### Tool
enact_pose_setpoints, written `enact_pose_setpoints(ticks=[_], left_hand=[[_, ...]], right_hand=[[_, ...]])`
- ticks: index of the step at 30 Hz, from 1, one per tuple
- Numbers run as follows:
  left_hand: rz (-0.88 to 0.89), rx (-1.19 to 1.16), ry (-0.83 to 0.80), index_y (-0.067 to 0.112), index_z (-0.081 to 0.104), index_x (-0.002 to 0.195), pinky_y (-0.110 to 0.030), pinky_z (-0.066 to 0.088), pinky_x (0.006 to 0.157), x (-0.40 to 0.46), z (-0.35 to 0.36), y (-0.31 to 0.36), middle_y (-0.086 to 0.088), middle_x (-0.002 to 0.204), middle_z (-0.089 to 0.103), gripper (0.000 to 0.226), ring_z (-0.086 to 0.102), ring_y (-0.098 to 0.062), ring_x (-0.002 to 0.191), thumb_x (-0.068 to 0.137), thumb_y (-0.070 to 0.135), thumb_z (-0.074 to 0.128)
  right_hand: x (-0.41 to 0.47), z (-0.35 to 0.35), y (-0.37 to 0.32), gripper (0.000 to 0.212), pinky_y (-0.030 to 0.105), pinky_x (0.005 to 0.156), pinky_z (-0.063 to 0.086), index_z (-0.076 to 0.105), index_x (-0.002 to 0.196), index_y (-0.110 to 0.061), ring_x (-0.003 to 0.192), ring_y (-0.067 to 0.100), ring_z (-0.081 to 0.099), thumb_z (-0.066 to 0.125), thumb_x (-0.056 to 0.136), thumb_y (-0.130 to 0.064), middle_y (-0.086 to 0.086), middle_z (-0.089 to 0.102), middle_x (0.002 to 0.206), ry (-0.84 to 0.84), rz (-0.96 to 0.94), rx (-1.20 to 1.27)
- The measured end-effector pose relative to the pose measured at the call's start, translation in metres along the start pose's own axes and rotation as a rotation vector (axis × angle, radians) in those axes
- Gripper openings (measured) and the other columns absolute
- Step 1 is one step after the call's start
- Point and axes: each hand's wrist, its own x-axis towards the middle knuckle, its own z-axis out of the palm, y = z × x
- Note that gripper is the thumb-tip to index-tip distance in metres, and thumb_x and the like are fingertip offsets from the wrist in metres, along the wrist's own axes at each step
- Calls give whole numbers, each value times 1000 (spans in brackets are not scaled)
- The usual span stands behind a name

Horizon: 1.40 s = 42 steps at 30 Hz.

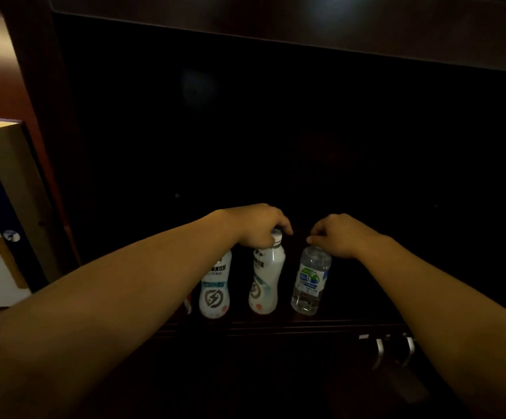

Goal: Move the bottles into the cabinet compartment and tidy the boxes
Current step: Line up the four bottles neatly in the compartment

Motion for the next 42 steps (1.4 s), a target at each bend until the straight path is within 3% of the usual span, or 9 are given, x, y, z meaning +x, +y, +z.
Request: enact_pose_setpoints(ticks=[4,17,22,30,33,35,38,42], left_hand=[[-30,-2,-31,24,63,131,-33,42,105,2,1,-4,5,137,58,36,53,-12,124,95,22,64],[-152,46,25,25,62,133,-36,44,103,3,6,-4,4,135,61,42,54,-15,124,92,33,69],[-188,79,60,20,63,133,-36,44,103,5,9,5,1,134,62,43,54,-17,124,92,35,68],[-231,79,49,21,63,131,-31,45,97,-1,7,2,1,131,64,45,56,-17,121,90,37,71],[-236,71,50,21,63,131,-31,45,97,1,9,3,1,131,64,45,56,-17,121,89,35,71],[-240,71,60,22,64,130,-31,46,97,1,11,2,2,131,64,44,57,-17,120,89,36,71],[-253,72,73,22,64,130,-33,46,98,-1,13,1,2,131,63,44,57,-17,120,89,37,71],[-274,58,73,22,63,131,-35,47,99,-1,13,4,0,131,63,44,57,-18,120,90,36,70]], right_hand=[[3,3,4,32,26,79,43,70,120,-23,107,18,62,68,91,-38,1,68,119,13,-4,42],[5,5,7,33,27,83,45,70,120,-23,109,18,61,71,90,-35,2,67,122,15,-32,102],[4,3,7,28,29,89,47,71,117,-28,109,15,61,73,89,-31,-1,67,121,-6,-84,137],[2,5,7,32,24,84,41,69,120,-33,111,12,60,72,89,-25,-4,66,125,-33,-122,194],[1,6,5,54,28,81,48,60,132,-28,109,17,62,75,83,-45,0,65,124,17,-55,201],[-1,6,0,60,28,70,48,64,125,-24,96,17,63,74,77,-59,0,66,110,86,26,163],[-1,9,-8,38,30,65,51,72,101,-21,85,15,63,75,80,-52,0,68,99,87,39,120],[-2,10,-12,28,32,77,54,73,106,-21,96,19,64,78,82,-36,5,68,109,57,52,178]])
